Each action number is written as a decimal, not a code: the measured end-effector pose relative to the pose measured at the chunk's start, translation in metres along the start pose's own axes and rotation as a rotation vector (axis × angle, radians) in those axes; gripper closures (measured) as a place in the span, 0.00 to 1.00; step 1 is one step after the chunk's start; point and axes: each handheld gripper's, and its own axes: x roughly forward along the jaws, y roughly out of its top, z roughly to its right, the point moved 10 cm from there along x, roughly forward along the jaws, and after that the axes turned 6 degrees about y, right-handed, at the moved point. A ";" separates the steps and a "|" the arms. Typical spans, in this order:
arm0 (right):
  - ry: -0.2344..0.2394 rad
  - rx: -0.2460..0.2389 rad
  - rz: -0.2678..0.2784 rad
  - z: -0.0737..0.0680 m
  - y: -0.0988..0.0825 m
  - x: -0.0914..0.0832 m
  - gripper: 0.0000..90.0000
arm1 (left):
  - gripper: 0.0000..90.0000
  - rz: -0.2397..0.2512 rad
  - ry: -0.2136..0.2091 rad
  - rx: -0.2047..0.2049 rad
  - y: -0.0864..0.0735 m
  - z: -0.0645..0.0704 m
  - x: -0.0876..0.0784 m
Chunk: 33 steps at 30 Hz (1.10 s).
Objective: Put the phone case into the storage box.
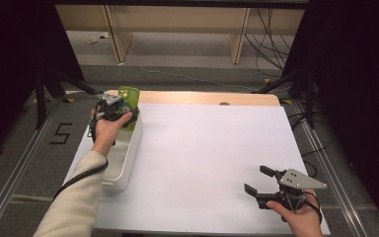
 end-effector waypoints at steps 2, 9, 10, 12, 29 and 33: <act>0.000 -0.001 0.000 0.000 0.000 0.000 0.18 | 0.18 -0.003 -0.001 0.000 -0.001 0.000 0.001; 0.000 0.001 0.000 0.000 0.000 0.000 0.18 | 0.18 -0.011 -0.004 0.004 -0.004 0.001 0.001; 0.000 0.000 0.001 0.000 0.000 0.000 0.18 | 0.18 -0.011 -0.005 0.005 -0.004 0.001 0.001; 0.001 0.000 0.001 0.000 0.000 0.000 0.18 | 0.18 -0.012 -0.005 0.005 -0.005 0.001 0.001; 0.003 -0.002 -0.002 0.000 0.000 0.001 0.18 | 0.18 -0.030 -0.013 0.000 -0.009 0.002 0.002; 0.004 -0.001 -0.001 -0.001 0.001 0.000 0.18 | 0.18 -0.035 -0.013 0.005 -0.010 0.003 0.003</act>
